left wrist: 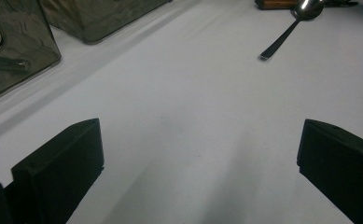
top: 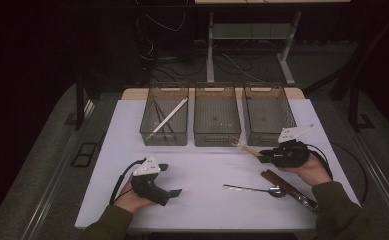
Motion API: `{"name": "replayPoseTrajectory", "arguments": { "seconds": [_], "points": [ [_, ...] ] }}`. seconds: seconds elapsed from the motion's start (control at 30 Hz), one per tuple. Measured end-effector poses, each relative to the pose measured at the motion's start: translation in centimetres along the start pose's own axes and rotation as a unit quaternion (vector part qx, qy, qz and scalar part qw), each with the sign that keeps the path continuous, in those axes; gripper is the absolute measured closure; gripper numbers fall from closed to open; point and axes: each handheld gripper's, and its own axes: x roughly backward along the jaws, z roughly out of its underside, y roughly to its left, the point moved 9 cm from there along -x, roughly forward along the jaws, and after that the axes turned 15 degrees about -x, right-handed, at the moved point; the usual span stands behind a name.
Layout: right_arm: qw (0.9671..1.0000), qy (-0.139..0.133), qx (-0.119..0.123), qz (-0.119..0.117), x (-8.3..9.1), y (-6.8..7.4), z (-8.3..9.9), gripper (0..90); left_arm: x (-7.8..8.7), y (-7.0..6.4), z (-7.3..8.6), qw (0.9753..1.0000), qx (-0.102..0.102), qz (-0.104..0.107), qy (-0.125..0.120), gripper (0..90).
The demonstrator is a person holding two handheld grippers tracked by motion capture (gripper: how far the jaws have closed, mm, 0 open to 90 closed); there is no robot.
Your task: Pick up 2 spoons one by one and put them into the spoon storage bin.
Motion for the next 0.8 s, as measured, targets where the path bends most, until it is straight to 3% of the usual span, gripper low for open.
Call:
{"name": "replayPoseTrajectory", "arguments": {
  "seconds": [0.3, 0.8],
  "points": [
    [0.9989, -0.032, -0.031, 0.012, 0.5, 0.5, -1.7, 73.7, 0.0, 0.0, -0.1, 1.0000, 0.000, -0.003, -0.003, 0.0],
    [0.9963, -0.068, -0.044, 0.028, -0.3, 0.8, -4.7, 73.6, 0.0, -0.1, -0.2, 1.0000, -0.003, 0.000, -0.006, 0.0]
  ]
}}
